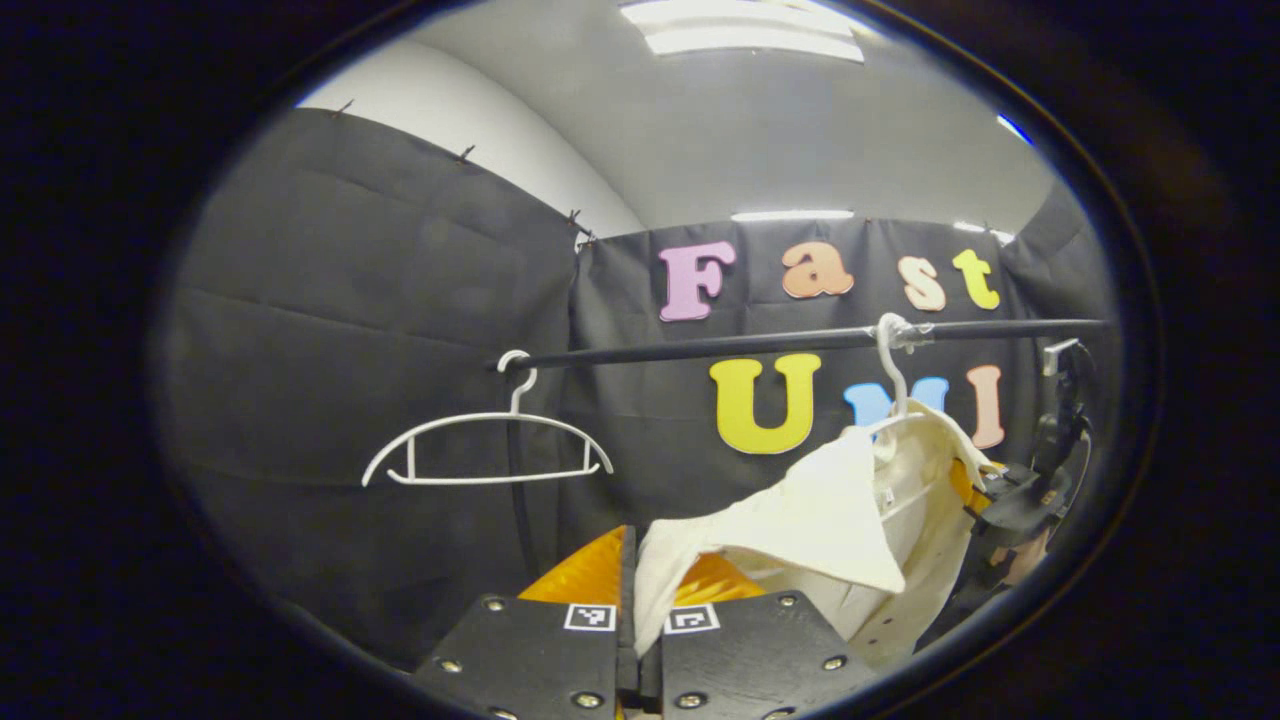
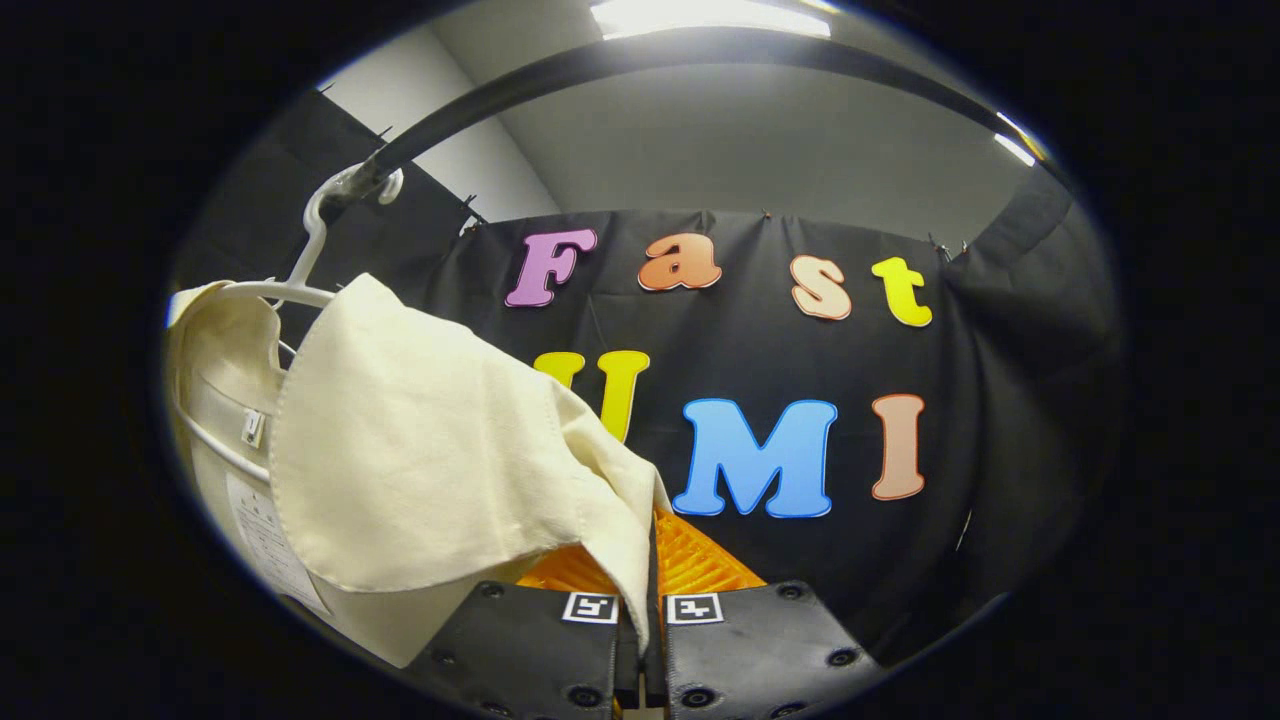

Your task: Grasp the clothes on the hanger with both hands and then place them into the laundry hamper below.

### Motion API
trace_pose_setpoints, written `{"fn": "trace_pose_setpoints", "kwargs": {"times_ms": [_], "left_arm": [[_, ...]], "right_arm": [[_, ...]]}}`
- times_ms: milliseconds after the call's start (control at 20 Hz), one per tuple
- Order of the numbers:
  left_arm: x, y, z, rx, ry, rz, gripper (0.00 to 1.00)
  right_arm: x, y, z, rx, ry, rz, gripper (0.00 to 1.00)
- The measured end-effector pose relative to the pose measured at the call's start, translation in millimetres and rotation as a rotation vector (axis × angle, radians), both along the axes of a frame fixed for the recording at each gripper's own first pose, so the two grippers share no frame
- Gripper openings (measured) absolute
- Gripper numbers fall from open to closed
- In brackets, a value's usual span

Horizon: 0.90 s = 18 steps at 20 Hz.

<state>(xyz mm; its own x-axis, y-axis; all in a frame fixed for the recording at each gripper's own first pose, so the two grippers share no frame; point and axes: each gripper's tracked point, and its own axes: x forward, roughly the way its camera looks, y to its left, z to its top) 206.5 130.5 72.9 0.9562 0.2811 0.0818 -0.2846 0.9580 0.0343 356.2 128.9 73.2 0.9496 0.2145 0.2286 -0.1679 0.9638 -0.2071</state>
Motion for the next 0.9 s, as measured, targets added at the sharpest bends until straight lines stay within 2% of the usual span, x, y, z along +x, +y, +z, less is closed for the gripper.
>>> {"fn": "trace_pose_setpoints", "kwargs": {"times_ms": [200, 350, 550, 700, 900], "left_arm": [[14, 6, 12, 0.017, -0.030, -0.075, 0.02], [28, 22, 31, 0.007, -0.047, -0.119, 0.02], [59, 33, 55, -0.059, -0.074, -0.171, 0.02], [79, 41, 60, -0.062, -0.066, -0.192, 0.02], [102, 43, 60, -0.027, -0.050, -0.225, 0.02]], "right_arm": [[3, -3, 4, -0.017, -0.020, 0.009, 0.03], [9, 0, 7, 0.014, -0.006, 0.075, 0.03], [8, 4, 17, 0.110, 0.035, 0.192, 0.03], [13, 6, 22, 0.081, 0.010, 0.203, 0.05], [24, 0, 24, 0.095, -0.007, 0.181, 0.03]]}}
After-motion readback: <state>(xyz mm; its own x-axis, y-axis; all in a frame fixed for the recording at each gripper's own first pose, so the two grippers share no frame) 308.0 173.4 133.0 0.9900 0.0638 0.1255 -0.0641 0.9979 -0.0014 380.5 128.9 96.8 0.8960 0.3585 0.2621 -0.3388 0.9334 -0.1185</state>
